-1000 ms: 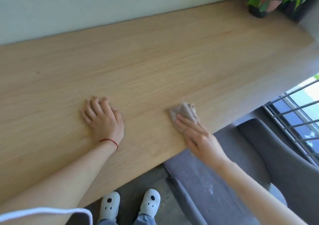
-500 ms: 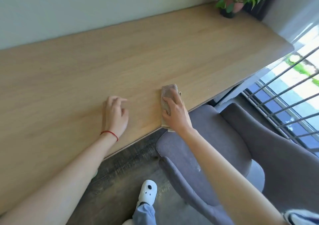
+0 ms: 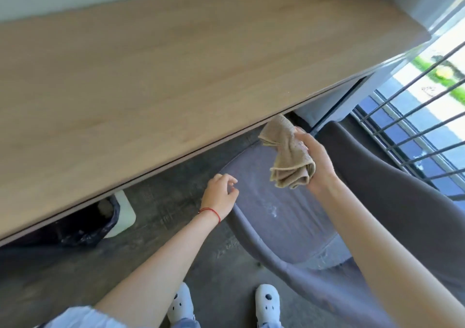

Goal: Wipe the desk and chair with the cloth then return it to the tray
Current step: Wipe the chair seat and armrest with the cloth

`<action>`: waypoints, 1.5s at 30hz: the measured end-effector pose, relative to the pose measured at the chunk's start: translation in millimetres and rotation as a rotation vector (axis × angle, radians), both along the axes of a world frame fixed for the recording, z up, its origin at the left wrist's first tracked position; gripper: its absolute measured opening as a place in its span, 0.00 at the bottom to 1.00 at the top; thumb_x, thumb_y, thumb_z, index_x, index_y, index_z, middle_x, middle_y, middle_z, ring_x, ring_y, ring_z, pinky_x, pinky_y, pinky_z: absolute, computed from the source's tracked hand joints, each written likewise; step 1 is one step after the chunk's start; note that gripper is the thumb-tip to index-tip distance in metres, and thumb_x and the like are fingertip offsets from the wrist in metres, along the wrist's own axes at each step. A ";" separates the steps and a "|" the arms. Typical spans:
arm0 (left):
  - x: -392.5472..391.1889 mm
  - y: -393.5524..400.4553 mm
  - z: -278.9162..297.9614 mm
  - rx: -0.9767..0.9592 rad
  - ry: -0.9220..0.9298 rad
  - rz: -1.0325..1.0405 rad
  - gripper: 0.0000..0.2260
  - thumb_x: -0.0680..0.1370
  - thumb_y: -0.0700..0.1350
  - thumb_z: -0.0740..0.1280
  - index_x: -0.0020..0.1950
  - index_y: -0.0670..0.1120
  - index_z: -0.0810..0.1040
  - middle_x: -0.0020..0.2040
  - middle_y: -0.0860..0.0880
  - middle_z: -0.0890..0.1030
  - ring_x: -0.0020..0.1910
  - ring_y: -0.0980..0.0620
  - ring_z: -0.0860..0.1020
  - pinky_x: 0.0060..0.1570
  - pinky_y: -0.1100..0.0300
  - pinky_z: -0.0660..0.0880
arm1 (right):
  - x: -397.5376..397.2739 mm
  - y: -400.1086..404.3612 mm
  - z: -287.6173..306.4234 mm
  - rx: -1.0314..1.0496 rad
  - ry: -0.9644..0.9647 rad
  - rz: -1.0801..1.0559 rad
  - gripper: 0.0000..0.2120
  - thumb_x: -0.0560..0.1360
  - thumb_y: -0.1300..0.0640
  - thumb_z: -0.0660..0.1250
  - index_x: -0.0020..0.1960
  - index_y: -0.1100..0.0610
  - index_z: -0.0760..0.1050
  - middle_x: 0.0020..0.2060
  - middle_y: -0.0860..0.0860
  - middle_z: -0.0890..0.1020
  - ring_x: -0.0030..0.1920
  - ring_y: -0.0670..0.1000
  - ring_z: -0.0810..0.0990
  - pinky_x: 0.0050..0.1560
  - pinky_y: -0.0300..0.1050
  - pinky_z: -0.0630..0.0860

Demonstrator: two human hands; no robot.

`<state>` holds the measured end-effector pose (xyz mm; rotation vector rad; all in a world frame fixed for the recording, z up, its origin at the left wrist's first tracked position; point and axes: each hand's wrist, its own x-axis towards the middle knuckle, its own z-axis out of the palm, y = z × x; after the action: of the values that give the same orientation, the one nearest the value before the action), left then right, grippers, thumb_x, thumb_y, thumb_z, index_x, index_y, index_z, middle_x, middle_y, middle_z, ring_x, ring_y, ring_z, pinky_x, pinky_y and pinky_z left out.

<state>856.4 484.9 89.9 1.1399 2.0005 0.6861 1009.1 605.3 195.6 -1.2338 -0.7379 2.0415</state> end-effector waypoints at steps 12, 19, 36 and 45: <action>118.0 -7.2 -113.5 -0.056 0.248 0.502 0.27 0.70 0.34 0.67 0.68 0.45 0.68 0.77 0.41 0.51 0.65 0.36 0.64 0.64 0.47 0.65 | 113.2 -9.9 -192.1 0.194 -0.784 0.248 0.14 0.70 0.63 0.70 0.53 0.51 0.78 0.53 0.55 0.81 0.46 0.55 0.81 0.51 0.51 0.80; 125.3 4.6 -132.5 -0.047 0.349 0.644 0.24 0.64 0.32 0.67 0.58 0.48 0.72 0.75 0.45 0.58 0.57 0.38 0.68 0.50 0.44 0.73 | 140.3 -7.8 -254.3 0.630 -1.058 0.474 0.17 0.68 0.64 0.70 0.56 0.56 0.76 0.55 0.54 0.76 0.54 0.54 0.75 0.50 0.36 0.65; 126.1 4.3 -138.1 -0.058 0.375 0.655 0.22 0.64 0.32 0.68 0.54 0.49 0.72 0.74 0.45 0.59 0.57 0.39 0.68 0.44 0.45 0.76 | 122.6 6.5 -284.8 1.099 -1.230 0.963 0.26 0.71 0.70 0.62 0.66 0.51 0.72 0.64 0.55 0.70 0.57 0.61 0.69 0.45 0.56 0.78; 126.2 5.1 -136.8 -0.068 0.374 0.659 0.22 0.64 0.32 0.68 0.53 0.49 0.73 0.74 0.46 0.60 0.57 0.40 0.68 0.43 0.46 0.74 | 155.6 -26.4 -294.8 1.211 -1.035 1.108 0.32 0.68 0.72 0.63 0.70 0.52 0.69 0.67 0.57 0.70 0.57 0.62 0.71 0.54 0.58 0.78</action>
<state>982.6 490.0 -46.9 0.5769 2.7365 0.7502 1164.7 578.8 -99.2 -1.0218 -3.0156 0.7790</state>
